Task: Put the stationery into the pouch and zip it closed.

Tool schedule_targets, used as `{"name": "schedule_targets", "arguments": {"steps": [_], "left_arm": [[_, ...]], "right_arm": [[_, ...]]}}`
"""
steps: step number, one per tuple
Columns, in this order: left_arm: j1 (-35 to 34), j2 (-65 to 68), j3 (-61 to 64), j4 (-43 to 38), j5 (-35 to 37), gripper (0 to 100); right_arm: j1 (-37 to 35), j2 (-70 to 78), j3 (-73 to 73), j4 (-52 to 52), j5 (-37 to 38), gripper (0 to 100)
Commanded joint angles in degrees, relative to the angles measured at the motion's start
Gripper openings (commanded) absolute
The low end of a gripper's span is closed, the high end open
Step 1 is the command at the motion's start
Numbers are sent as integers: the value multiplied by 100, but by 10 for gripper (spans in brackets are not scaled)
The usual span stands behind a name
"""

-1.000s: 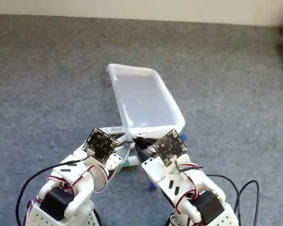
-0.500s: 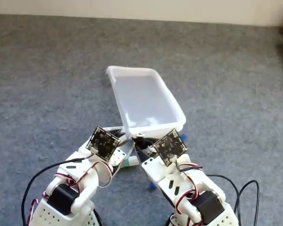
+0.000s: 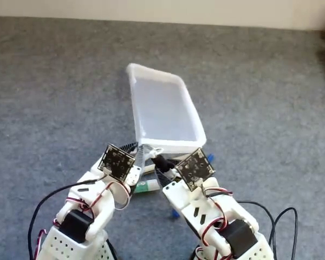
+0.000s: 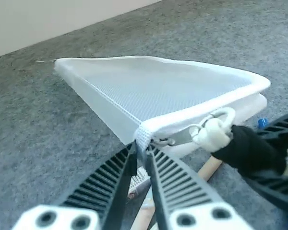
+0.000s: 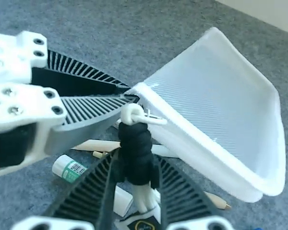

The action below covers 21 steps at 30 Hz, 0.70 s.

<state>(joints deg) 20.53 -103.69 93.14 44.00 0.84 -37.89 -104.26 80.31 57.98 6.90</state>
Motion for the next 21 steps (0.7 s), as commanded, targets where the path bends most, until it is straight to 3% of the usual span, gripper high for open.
{"name": "schedule_targets", "arguments": {"steps": [1, 12, 21], "left_arm": [[-119, -40, -48, -105, 9, 7], [-127, -40, -57, -88, 9, 7], [-734, -48, -57, -105, 26, 7]], "right_arm": [[31, -92, -84, 22, -9, 5], [57, -92, -84, 31, -9, 5], [66, -92, -84, 31, 0, 5]]}}
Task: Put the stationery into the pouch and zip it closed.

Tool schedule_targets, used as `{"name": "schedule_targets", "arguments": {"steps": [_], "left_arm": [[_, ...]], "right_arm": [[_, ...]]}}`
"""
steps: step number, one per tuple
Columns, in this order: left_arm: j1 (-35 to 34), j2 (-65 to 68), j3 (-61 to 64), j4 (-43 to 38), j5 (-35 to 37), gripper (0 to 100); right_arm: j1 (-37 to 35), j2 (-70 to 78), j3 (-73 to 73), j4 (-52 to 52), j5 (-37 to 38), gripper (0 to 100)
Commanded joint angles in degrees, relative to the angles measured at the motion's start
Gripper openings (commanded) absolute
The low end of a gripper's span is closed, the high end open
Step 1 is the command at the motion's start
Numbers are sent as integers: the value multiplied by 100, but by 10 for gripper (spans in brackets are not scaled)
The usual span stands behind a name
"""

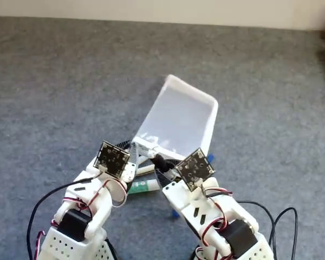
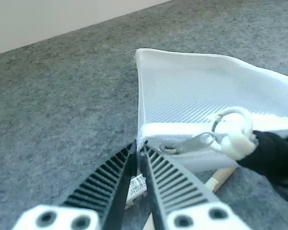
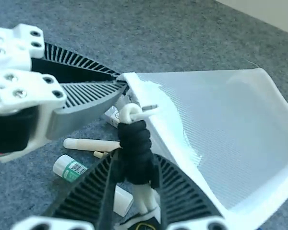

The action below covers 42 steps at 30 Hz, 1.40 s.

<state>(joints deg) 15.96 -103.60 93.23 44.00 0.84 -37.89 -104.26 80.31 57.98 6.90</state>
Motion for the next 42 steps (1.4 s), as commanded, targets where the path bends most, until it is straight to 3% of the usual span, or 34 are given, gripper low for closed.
{"name": "schedule_targets", "arguments": {"steps": [1, 16, 21, 42], "left_arm": [[-312, -57, -66, -105, 26, 7], [-1138, -57, -251, -105, 26, 7], [-1358, -57, -303, -97, 26, 7], [-1640, -66, -321, -105, 26, 7]], "right_arm": [[66, -92, -84, 31, 0, 5], [84, -92, -101, 145, 123, 5], [409, -92, -136, 145, 105, 5], [1165, -101, -145, 136, -132, 5]]}}
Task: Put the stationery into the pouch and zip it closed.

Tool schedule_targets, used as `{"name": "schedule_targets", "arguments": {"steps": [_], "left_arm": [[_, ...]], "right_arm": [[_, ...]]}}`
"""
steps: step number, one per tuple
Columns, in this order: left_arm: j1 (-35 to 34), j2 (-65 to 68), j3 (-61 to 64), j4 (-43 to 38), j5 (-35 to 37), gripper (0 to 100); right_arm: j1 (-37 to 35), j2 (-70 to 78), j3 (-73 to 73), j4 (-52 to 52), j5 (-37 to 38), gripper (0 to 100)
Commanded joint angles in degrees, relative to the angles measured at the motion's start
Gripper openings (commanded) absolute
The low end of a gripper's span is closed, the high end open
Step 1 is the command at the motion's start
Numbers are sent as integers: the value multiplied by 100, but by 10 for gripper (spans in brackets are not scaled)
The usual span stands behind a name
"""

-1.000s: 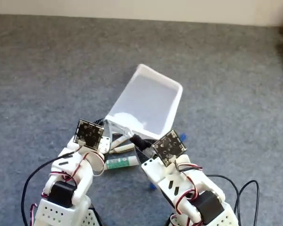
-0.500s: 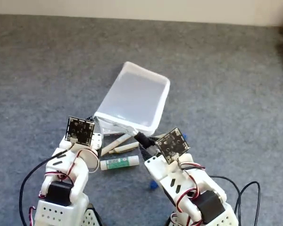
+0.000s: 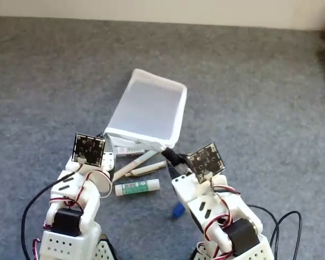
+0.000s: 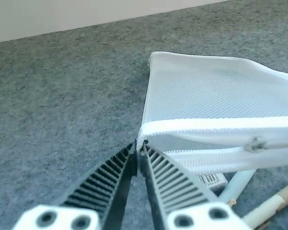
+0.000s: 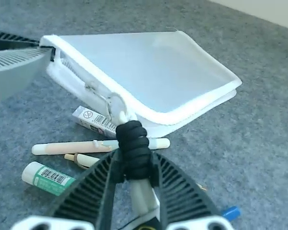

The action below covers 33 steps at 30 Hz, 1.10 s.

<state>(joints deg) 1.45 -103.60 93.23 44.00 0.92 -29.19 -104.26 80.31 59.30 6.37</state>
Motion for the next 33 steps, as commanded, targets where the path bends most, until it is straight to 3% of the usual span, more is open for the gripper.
{"name": "schedule_targets", "arguments": {"steps": [1, 14, 20, 24, 33], "left_arm": [[-189, -66, -321, -105, 18, 7], [-435, -66, -400, -79, 26, 7], [-119, -57, -347, -97, 18, 51], [66, -57, -145, -114, 62, 200], [66, -31, 84, -536, 316, 213]], "right_arm": [[374, -101, -145, -4, -79, 5], [734, -101, -145, -22, -352, 5], [681, -101, -154, 22, 62, 5], [268, -101, -171, 224, 527, 5], [-593, -101, -1077, 1130, 659, 5]]}}
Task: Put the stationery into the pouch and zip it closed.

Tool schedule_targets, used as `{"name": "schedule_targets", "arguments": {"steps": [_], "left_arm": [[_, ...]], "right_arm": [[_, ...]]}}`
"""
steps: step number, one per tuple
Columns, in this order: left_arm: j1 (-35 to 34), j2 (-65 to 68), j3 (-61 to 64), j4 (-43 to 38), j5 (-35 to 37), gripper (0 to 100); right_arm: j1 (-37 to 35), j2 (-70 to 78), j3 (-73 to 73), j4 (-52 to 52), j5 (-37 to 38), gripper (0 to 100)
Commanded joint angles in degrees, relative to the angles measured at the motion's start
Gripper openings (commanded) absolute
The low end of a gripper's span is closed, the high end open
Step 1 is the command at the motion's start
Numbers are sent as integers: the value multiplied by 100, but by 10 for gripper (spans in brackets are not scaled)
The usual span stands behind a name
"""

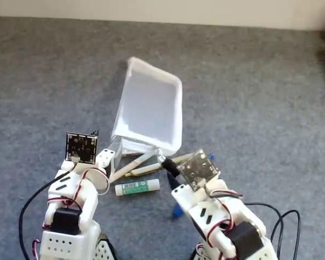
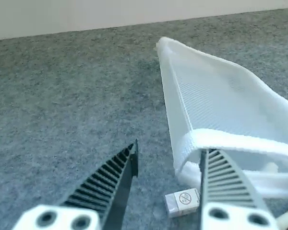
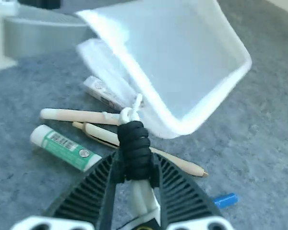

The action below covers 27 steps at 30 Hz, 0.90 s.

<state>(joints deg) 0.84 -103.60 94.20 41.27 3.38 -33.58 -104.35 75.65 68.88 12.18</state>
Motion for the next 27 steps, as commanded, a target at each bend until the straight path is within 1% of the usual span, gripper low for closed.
{"name": "schedule_targets", "arguments": {"steps": [1, 3, 7, 16, 17, 22, 27], "left_arm": [[119, -31, -4, -281, 70, 213], [119, -31, 4, -273, 70, 213], [127, -31, 22, -255, -193, 213], [136, -22, 31, -255, -211, 213], [136, -22, 40, -255, -255, 206], [321, -22, 207, -387, -695, 101], [338, -22, 215, -431, -695, 88]], "right_arm": [[-154, -92, -681, 189, 79, 5], [-154, -92, -778, 198, 79, 5], [-154, -92, -840, 365, 185, 5], [-154, -92, -980, 426, 316, 5], [-154, -92, -1042, 435, 290, 5], [-180, -92, -1130, 435, 281, 5], [-198, -92, -1147, 435, 273, 5]]}}
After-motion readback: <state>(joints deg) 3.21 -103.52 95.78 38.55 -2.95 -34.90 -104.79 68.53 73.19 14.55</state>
